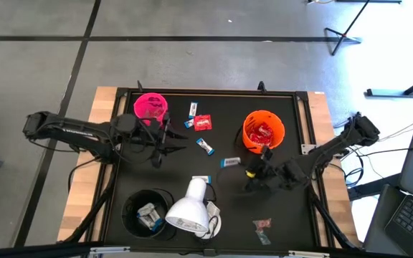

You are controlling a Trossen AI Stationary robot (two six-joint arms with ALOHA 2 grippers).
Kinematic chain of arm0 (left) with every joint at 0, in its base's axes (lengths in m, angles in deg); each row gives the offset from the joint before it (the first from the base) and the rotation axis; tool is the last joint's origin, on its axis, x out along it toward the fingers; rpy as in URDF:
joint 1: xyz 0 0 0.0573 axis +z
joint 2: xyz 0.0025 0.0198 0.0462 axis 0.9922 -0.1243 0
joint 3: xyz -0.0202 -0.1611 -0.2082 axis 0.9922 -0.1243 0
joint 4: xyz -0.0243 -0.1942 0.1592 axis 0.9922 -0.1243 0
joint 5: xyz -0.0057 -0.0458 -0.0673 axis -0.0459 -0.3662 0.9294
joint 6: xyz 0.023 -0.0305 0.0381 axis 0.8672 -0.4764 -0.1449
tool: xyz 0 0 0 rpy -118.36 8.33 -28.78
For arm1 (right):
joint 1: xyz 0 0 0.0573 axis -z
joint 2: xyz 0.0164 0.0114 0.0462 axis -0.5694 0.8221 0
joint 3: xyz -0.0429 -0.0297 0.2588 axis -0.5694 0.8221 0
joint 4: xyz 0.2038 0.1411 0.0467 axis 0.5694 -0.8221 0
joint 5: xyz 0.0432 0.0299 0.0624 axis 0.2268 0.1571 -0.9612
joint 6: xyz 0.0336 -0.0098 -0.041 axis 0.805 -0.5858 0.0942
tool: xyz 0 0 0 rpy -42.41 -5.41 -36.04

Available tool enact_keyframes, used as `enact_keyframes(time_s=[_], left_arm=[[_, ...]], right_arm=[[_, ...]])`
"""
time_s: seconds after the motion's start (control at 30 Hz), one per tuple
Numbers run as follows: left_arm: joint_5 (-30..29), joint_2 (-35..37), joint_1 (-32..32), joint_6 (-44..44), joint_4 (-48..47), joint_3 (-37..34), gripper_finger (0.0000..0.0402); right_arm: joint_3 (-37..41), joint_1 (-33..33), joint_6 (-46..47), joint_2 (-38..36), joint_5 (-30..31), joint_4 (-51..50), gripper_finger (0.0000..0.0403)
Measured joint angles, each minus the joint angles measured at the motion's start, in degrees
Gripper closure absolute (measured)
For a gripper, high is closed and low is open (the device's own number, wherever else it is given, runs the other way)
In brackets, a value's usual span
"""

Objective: Sort candy
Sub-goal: Put the white chocolate into the black bucket

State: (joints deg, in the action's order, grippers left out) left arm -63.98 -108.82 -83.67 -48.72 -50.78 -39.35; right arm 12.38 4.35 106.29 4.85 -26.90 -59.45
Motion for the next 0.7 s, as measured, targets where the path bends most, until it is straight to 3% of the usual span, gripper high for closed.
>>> enact_keyframes(time_s=[0.17,0.37,0.5,0.7], left_arm=[[-3.2,-3.2,0.0,0.0,2.1,0.0,0.0257],[-2.6,-6.1,0.4,-0.4,4.3,0.0,0.0231],[-2.8,-7.7,0.9,-4.0,5.1,1.2,0.0208],[-7.8,-11.3,0.9,-8.9,6.3,4.5,0.0195]], right_arm=[[-1.3,3.5,-4.5,0.0,2.6,4.8,0.0402],[-2.2,7.6,-12.9,0.0,3.2,13.3,0.0402],[-2.2,10.1,-16.4,0.0,3.3,17.6,0.0402],[-2.2,12.0,-20.2,0.0,3.9,21.6,0.0402]])
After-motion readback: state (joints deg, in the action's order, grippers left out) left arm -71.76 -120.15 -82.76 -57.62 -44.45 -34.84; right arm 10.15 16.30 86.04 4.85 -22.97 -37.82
